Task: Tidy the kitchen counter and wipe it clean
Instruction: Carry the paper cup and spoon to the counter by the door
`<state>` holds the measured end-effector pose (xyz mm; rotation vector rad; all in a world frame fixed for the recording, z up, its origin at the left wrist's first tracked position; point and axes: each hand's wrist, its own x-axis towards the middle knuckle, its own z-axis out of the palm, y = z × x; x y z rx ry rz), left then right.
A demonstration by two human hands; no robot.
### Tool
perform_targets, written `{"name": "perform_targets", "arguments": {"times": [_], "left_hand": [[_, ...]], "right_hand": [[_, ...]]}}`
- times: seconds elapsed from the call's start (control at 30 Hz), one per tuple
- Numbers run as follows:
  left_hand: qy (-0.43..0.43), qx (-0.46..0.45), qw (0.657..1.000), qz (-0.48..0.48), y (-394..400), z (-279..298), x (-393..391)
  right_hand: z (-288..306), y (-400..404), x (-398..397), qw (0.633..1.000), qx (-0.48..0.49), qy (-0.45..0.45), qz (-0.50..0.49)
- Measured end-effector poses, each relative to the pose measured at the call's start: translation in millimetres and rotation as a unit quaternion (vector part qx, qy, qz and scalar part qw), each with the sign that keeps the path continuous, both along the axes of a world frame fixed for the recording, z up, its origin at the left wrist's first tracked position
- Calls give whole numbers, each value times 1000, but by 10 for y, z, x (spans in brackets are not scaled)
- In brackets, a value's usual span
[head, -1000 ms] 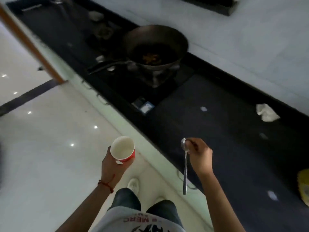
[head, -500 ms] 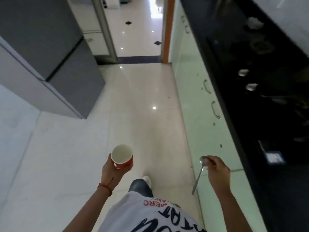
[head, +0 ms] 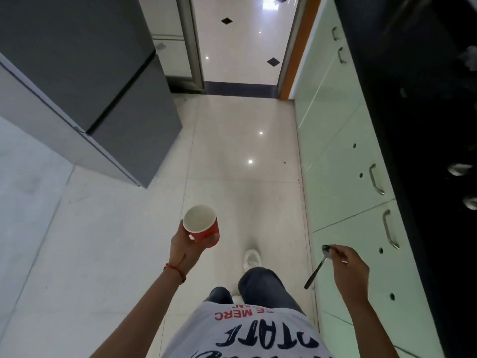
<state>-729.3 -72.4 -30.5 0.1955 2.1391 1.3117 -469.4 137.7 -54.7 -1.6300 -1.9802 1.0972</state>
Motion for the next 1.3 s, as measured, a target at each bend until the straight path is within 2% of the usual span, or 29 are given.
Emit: {"name": "perform_targets", "arguments": {"times": [0.07,0.13,0.23,0.5,0.63,0.83,1.03,1.3], "left_hand": [[6,14,1000,-1,230,26,-253],[9,0,1000,2,694,-79,-828],[8,0,1000,-8,785,-84,-1002],[0,-46,998,48,1519,-45,-2267],[4,-55,995,81,1795,-81,-2895],[4,-43,998,47,2473,-142,-4034],[41,-14,998,-47,3563,97,-5132],[73,-11,984,-161,5052,115,-5909]], "right_hand": [[-16,126,-208,1000,6,-6,1],[-200,609,-714,1000,3,-10,-11],[-201,685,-966,1000,-13,-7,-7],[-72,1833,-2823,994,7,-12,111],[-32,2256,-3657,992,4,10,126],[-113,2850,-4584,998,-11,24,48],[-46,3423,-5165,999,-7,25,-36],[-4,4259,-5563,990,-36,44,-130]]}}
